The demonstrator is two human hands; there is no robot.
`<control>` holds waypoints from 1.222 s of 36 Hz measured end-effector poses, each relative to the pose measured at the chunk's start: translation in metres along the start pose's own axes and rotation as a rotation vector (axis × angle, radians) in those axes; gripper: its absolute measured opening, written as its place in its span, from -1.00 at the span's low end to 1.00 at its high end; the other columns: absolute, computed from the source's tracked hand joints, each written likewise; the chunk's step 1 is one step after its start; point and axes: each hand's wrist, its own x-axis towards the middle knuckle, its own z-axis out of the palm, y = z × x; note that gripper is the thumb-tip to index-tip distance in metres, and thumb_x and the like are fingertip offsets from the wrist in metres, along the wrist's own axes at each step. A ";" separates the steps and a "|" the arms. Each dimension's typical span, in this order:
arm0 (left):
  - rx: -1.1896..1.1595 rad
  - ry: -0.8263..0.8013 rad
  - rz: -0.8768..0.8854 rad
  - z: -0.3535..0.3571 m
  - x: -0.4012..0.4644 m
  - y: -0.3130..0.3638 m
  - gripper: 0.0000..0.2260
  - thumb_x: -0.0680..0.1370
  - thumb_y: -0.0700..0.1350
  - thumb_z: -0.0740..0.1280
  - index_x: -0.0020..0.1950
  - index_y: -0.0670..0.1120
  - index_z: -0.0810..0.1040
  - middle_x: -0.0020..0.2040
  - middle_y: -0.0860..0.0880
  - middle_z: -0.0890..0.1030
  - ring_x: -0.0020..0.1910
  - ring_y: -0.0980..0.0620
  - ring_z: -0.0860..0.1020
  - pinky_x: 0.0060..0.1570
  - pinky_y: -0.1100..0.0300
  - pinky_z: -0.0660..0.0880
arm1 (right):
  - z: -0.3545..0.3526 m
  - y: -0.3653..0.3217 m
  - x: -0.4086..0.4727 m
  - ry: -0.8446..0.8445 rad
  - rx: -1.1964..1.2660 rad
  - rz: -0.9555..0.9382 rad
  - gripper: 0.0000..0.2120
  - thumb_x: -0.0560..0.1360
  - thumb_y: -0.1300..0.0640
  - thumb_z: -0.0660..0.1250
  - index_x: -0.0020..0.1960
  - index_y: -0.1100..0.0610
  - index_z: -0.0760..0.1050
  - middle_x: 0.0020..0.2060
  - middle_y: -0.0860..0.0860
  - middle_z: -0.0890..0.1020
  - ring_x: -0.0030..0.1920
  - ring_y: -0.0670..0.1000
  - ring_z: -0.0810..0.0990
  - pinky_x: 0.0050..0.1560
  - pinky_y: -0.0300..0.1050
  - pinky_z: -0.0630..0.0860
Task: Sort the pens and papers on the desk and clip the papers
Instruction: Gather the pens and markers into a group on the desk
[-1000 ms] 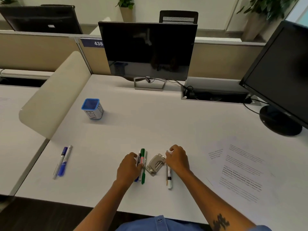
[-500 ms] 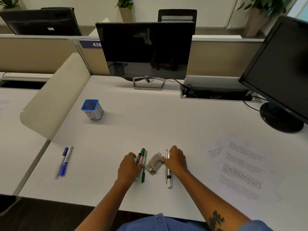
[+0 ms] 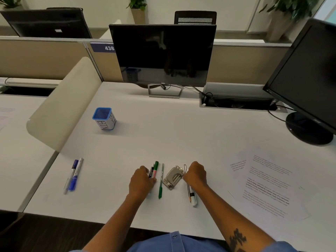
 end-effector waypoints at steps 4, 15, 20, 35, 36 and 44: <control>-0.004 -0.014 -0.007 -0.001 0.002 -0.002 -0.58 0.52 0.06 0.52 0.28 -0.07 0.51 0.14 -0.06 0.59 -0.09 -0.01 0.56 -0.23 0.21 0.45 | 0.001 -0.004 -0.004 -0.010 -0.003 0.026 -0.77 0.46 0.25 0.51 0.09 0.22 0.58 0.06 0.14 0.70 0.08 0.15 0.70 -0.05 -0.12 0.59; -0.047 -0.027 0.005 0.000 0.007 -0.007 -0.62 0.48 0.04 0.56 0.15 -0.07 0.49 0.07 -0.05 0.60 -0.08 0.01 0.56 -0.17 0.22 0.42 | 0.006 -0.002 -0.008 0.039 0.016 0.011 -0.65 0.46 0.27 0.47 0.22 0.23 0.50 0.17 0.15 0.65 0.18 0.17 0.66 0.11 -0.04 0.61; -0.076 -0.032 -0.001 0.000 0.009 -0.010 -0.62 0.48 0.02 0.57 0.15 -0.08 0.49 0.04 -0.04 0.62 -0.06 0.00 0.57 -0.10 0.19 0.42 | 0.005 -0.002 -0.011 0.047 -0.009 -0.015 -0.69 0.47 0.26 0.48 0.17 0.21 0.51 0.12 0.14 0.66 0.13 0.17 0.67 0.06 -0.05 0.62; -0.157 -0.035 -0.024 -0.021 0.020 -0.025 -0.65 0.52 0.02 0.53 0.16 -0.07 0.48 0.02 -0.03 0.62 -0.06 -0.01 0.59 -0.08 0.20 0.43 | -0.004 -0.018 -0.003 0.101 -0.082 -0.148 -0.89 0.52 0.24 0.42 0.04 0.18 0.59 0.04 0.12 0.68 0.04 0.16 0.68 -0.13 -0.16 0.49; -0.163 -0.031 -0.022 -0.023 0.022 -0.027 -0.65 0.53 0.02 0.53 0.17 -0.07 0.48 0.02 -0.03 0.61 -0.05 -0.01 0.59 -0.07 0.20 0.44 | -0.004 -0.022 -0.002 0.110 -0.085 -0.161 -0.89 0.52 0.25 0.42 0.04 0.18 0.59 0.04 0.12 0.68 0.03 0.16 0.68 -0.13 -0.16 0.49; -0.224 0.003 -0.040 -0.045 0.035 -0.053 -0.68 0.52 -0.02 0.53 0.15 -0.07 0.49 0.02 -0.07 0.66 -0.05 -0.05 0.62 -0.07 0.17 0.45 | -0.007 -0.069 -0.004 0.158 -0.201 -0.283 -0.82 0.48 0.23 0.46 0.07 0.17 0.58 0.02 0.11 0.64 0.04 0.15 0.62 0.07 0.04 0.63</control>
